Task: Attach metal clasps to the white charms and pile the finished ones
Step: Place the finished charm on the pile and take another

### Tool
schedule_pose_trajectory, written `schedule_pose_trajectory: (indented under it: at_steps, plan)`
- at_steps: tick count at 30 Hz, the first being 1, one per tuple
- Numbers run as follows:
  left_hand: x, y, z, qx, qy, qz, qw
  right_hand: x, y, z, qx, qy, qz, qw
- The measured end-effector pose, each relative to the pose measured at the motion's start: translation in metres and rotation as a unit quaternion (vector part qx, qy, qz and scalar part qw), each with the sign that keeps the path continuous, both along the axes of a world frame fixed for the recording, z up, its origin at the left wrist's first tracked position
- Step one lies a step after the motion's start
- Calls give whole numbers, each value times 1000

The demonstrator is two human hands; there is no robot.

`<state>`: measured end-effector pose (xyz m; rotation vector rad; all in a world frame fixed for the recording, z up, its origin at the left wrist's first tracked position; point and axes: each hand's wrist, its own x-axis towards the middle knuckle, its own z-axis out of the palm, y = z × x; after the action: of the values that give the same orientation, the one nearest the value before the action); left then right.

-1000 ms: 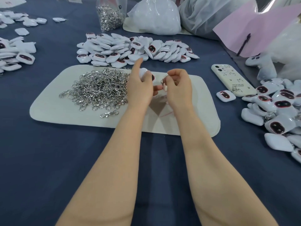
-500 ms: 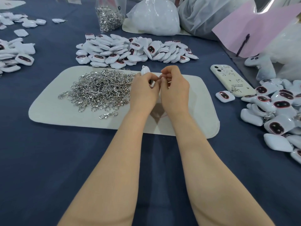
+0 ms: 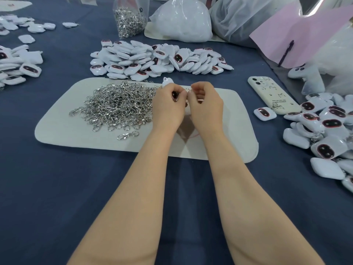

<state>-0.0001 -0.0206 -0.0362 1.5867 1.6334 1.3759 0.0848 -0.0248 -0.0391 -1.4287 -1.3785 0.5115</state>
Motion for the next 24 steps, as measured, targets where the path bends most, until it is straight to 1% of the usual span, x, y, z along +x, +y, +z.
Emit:
schedule_pose_trajectory:
  at_steps: [4,10,14,17,21,24]
  plan:
    - [0,-1,2,3,-4,1,1000,0,3,-4,-17,-6,9,1000]
    - [0,1,-2,-4,41,8,999,0,3,-4,0,-3,-7,1000]
    - [1,0,-4,-7,63,10,998,-1,2,-4,5,-29,-13,999]
    - [1,-2,-3,-2,68,15,998,-2,2,-4,5,-59,-17,998]
    - [1,-2,-3,4,67,16,998,-1,3,-5,-14,-37,-16,999]
    - [1,-2,-2,13,60,21,998,-1,4,-7,-30,-54,-4,998]
